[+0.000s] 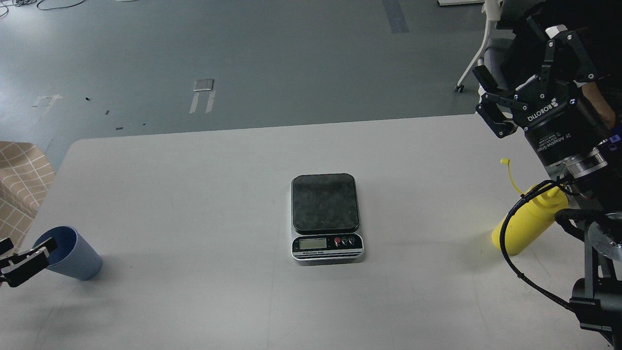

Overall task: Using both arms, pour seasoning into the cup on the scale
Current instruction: 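Close the left gripper around the blue cup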

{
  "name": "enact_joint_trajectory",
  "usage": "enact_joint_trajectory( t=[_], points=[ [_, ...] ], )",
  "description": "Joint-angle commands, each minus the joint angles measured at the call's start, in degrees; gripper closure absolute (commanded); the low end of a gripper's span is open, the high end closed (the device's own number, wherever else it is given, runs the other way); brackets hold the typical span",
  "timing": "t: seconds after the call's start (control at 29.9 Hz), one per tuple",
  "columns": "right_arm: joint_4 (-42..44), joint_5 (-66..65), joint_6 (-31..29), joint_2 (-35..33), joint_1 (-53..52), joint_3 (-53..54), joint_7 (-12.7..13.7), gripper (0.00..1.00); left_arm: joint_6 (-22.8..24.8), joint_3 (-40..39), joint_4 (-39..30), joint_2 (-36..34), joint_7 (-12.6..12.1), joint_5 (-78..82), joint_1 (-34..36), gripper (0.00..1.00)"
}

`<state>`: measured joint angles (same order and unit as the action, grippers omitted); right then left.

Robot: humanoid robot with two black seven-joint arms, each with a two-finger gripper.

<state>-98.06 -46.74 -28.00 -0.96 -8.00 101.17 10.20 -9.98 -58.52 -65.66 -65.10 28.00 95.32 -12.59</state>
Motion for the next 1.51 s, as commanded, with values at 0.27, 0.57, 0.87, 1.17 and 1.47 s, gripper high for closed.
enact_joint_trajectory(
  t=[0.27,0.57,0.87,1.17,1.47],
  points=[
    [0.24,-0.02,0.00,-0.53,0.00,0.00,-0.09,0.00,0.49,2.44,1.06,0.67,0.00,0.57,1.60,0.24],
    [0.24,-0.02,0.00,-0.53,0.09,0.00,-0.09,0.00,0.49,2.53,1.77,0.76,0.00,1.01,2.04,0.78],
    [0.07,0.07,0.00,-0.53,0.35,0.00,-0.09,0.00,0.66,2.97,1.94,0.32,0.00,2.59,2.04,1.00],
    [0.07,0.07,0.00,-0.44,0.79,0.00,-0.09,0.00,4.00,2.97,0.89,-1.43,0.00,2.85,4.84,1.00],
    [-0.02,0.07,0.00,-0.53,1.14,0.00,-0.09,0.00,22.97,3.24,-7.71,-1.70,0.00,2.94,24.35,1.00]
  ],
)
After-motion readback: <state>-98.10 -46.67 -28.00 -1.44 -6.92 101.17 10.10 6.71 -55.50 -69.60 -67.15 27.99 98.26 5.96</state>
